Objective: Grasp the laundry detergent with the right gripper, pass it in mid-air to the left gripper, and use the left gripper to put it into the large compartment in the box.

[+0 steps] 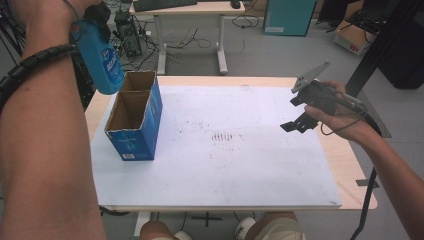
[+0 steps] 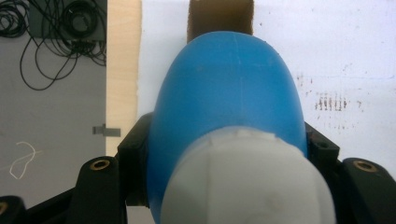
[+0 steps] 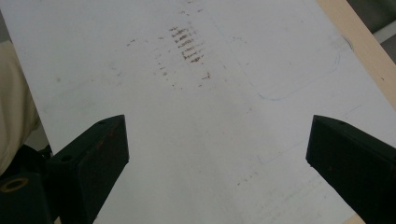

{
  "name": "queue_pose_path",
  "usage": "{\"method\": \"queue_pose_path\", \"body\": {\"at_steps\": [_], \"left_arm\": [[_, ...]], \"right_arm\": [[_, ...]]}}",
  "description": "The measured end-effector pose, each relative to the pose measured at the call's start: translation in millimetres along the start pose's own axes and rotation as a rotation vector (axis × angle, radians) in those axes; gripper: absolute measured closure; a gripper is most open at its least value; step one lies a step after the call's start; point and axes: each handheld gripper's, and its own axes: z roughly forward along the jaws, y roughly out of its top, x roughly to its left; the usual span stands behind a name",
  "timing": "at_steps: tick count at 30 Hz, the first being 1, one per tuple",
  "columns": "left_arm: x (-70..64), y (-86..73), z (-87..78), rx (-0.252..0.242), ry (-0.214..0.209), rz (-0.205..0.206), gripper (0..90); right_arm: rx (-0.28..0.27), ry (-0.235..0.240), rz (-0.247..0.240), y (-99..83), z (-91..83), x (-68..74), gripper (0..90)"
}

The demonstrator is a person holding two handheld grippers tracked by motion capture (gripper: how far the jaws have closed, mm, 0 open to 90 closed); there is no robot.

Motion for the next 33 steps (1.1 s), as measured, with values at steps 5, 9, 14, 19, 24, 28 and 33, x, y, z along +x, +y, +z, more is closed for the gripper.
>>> {"method": "queue_pose_path", "body": {"at_steps": [5, 9, 14, 19, 24, 28, 33], "left_arm": [[0.3, -0.2, 2.7, 0.006, -0.001, -0.002, 37.0], [0.9, -0.5, 6.2, 0.004, -0.010, -0.009, 37.1], [1.6, -0.9, 10.3, 0.003, -0.012, -0.012, 37.0], [1.5, -0.8, 16.1, 0.005, -0.014, -0.012, 37.1], [0.7, -0.7, 23.8, 0.011, -0.022, -0.013, 37.0], [1.5, -1.4, 29.2, 0.015, -0.025, -0.014, 37.1], [2.6, -2.9, 37.3, 0.020, -0.025, -0.019, 37.0]], "right_arm": [[0.005, -0.001, 0.004, 1.6, 1.7, 2.2, 5.9], [0.007, 0.000, 0.001, 2.7, 2.1, 2.6, 5.9], [0.005, -0.005, 0.008, 2.7, 1.9, 3.2, 5.9], [0.008, -0.005, -0.007, 2.3, 1.9, 2.6, 5.9], [0.008, -0.004, -0.004, 2.2, 3.4, 3.8, 5.9], [0.007, -0.008, -0.001, 1.9, 4.2, 4.0, 5.9], [0.009, -0.006, -0.009, 0.5, 4.2, 2.4, 5.9]]}}
